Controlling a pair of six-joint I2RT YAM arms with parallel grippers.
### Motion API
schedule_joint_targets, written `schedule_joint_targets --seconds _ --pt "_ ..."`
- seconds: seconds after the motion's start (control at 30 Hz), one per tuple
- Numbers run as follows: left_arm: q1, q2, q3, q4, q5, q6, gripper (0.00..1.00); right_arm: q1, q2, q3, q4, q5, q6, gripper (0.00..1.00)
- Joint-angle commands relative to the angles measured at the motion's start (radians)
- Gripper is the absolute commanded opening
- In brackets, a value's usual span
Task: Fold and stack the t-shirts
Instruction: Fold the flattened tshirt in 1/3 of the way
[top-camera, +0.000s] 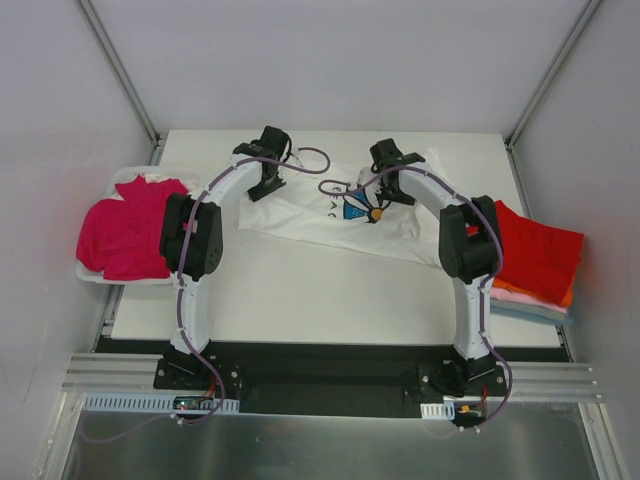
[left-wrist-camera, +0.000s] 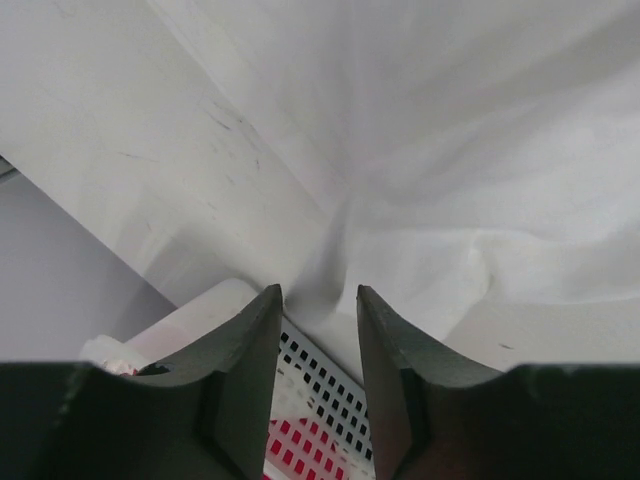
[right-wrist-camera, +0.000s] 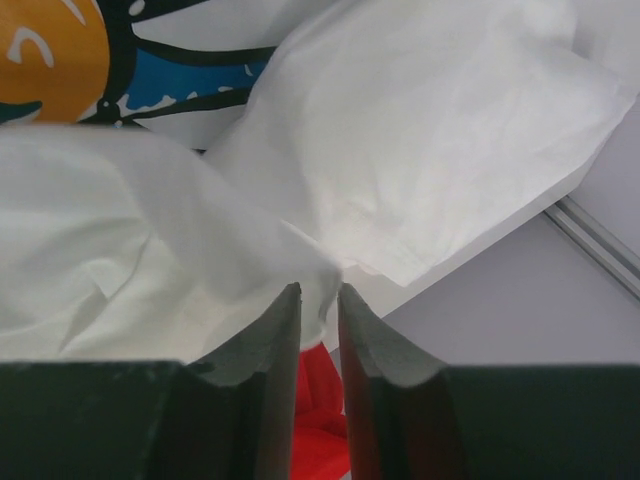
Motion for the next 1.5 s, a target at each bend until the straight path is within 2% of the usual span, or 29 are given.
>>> schedule_joint_targets --seconds 0.0,0.03,0.07,0.17,0.3,0.5,0.63,0.8,0.9,1.0,1.23,1.47 --pt "0.015 -0.007 0.017 -0.013 -0.054 0.008 0.39 -0.011 -0.024 0.0 0.008 0.031 -0.01 0.29" --pt "0.016 -0.012 0.013 -0.013 -0.054 0.007 0.43 -0.011 -0.024 0.0 0.014 0.037 -0.012 0.35" --pt "0.016 -0.015 0.011 -0.012 -0.055 0.008 0.53 -0.011 -0.024 -0.002 0.017 0.037 -0.012 0.38" --pt "0.016 -0.015 0.016 -0.011 -0.074 0.008 0.6 -0.014 -0.025 -0.002 0.043 0.059 -0.018 0.47" --pt "0.016 -0.015 0.034 -0.011 -0.1 0.007 0.65 -0.019 -0.034 -0.003 0.074 0.088 -0.018 0.52" --pt "0.013 -0.081 0.033 -0.013 -0.008 -0.03 0.7 -0.017 -0.143 -0.078 0.062 0.054 0.017 0.53" --pt "0.012 -0.136 0.011 -0.01 0.055 -0.053 0.72 -0.002 -0.258 -0.147 -0.004 0.024 0.077 0.53" --pt "0.01 -0.161 0.002 -0.007 0.099 -0.076 0.72 0.061 -0.425 -0.285 0.016 0.056 0.125 0.54" --pt "0.006 -0.171 -0.015 -0.007 0.103 -0.079 0.72 0.088 -0.456 -0.301 -0.061 0.03 0.152 0.54" --pt "0.001 -0.184 -0.039 -0.005 0.106 -0.078 0.72 0.105 -0.493 -0.336 -0.066 -0.016 0.189 0.53" --pt "0.0 -0.178 -0.058 -0.001 0.103 -0.07 0.72 0.089 -0.455 -0.434 -0.006 -0.006 0.186 0.5" --pt "0.0 -0.172 -0.07 0.008 0.099 -0.062 0.73 0.05 -0.377 -0.419 0.019 -0.033 0.188 0.5"
